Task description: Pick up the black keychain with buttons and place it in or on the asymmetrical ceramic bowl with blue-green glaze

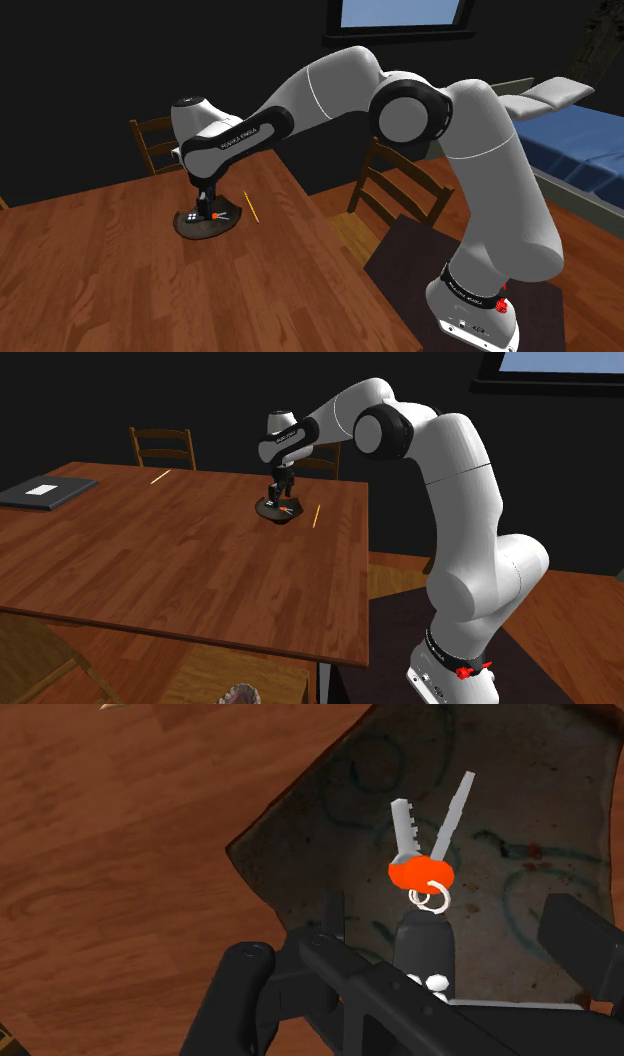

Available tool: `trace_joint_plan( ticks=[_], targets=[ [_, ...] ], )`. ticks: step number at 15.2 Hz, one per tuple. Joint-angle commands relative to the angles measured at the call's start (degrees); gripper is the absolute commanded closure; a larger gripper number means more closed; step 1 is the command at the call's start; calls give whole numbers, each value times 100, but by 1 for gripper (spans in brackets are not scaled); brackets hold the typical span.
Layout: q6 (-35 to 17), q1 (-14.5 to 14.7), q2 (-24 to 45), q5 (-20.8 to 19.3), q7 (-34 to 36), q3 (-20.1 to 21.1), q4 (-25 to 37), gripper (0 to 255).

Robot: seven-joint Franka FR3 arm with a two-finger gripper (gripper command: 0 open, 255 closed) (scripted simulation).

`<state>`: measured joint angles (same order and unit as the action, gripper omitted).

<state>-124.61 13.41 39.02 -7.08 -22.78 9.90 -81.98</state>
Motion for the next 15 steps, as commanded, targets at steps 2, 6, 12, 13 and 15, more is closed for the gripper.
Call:
trace_joint_plan(
  ticks=[2,6,12,13,15],
  targets=[
    [0,0,0,0,0,0,0,0],
    [393,-23,-302,51,-29,36,94,0],
    [502,-28,-372,64,-36,44,133,0],
    [502,-28,-372,64,-36,44,133,0],
    [502,-28,-372,64,-36,44,133,0]
  ],
)
